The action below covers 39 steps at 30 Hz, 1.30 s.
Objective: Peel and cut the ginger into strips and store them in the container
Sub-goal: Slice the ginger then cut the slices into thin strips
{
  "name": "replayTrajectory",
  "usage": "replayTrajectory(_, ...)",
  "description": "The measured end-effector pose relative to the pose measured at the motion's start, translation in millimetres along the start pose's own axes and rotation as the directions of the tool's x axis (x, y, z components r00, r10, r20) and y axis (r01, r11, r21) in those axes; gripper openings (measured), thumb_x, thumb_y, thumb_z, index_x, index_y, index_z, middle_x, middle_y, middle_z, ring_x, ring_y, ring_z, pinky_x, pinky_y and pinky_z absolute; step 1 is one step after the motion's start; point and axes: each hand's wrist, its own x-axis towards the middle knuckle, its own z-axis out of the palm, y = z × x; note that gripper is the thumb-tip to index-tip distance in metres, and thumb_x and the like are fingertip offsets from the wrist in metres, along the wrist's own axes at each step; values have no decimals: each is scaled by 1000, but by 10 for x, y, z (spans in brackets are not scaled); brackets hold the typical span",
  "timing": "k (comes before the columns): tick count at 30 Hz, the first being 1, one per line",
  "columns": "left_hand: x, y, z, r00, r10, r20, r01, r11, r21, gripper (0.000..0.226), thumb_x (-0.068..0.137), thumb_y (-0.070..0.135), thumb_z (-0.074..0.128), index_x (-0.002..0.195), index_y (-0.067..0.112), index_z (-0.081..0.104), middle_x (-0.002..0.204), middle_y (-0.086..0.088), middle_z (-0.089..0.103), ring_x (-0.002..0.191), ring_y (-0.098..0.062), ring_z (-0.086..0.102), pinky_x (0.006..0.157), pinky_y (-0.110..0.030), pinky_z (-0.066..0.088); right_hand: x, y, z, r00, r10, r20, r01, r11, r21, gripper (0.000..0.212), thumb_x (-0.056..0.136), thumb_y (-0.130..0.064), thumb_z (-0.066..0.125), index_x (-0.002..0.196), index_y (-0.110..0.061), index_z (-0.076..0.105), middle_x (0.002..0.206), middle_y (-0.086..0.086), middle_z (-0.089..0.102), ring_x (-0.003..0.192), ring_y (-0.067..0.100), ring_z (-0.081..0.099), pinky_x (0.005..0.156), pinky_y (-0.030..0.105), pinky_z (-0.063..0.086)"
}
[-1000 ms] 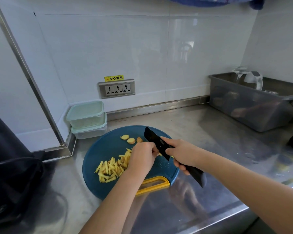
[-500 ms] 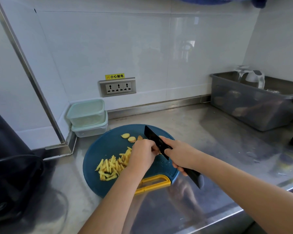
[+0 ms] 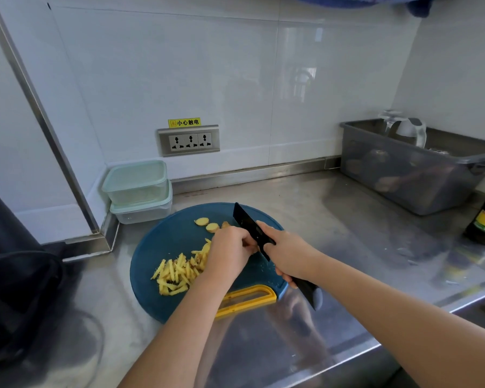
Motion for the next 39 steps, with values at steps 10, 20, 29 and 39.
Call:
replayTrajectory(10, -3, 1, -24, 1000, 24, -7, -23, 999, 30, 10, 86, 19, 67, 92, 20, 75, 93, 6, 71, 71, 1, 51, 72, -9, 38, 20, -20, 111, 997, -7, -76, 5, 1000, -26, 59, 104, -17, 30, 152, -42, 8, 85, 8, 53, 54, 15, 52, 47, 26, 51)
replayTrajectory(20, 34, -6, 5, 1000, 11, -6, -10, 995, 102, 12, 88, 20, 64, 95, 21, 73, 95, 5, 70, 72, -2, 50, 73, -12, 36, 169, -162, 58, 999, 36, -35, -37, 999, -29, 62, 102, -13, 28, 152, -43, 7, 78, 12, 54, 51, 17, 49, 49, 30, 49)
replayTrajectory(29, 20, 12, -15, 1000, 0, -14, 1, 997, 82, 10, 87, 22, 65, 92, 22, 74, 92, 7, 69, 72, -2, 51, 73, -14, 40, 119, -91, 48, 998, 63, -10, -63, 998, 14, 62, 104, -14, 30, 153, -39, 3, 73, 6, 51, 53, 16, 50, 50, 30, 51)
replayTrajectory(39, -8, 0, -13, 1000, 3, -26, -2, 1000, 29, 6, 86, 22, 67, 88, 23, 73, 87, 11, 69, 71, 1, 52, 70, -11, 38, -16, 129, -80, 998, 61, 32, -65, 981, 182, 62, 102, -18, 35, 151, -48, 11, 57, 3, 54, 37, 9, 44, 38, 21, 41)
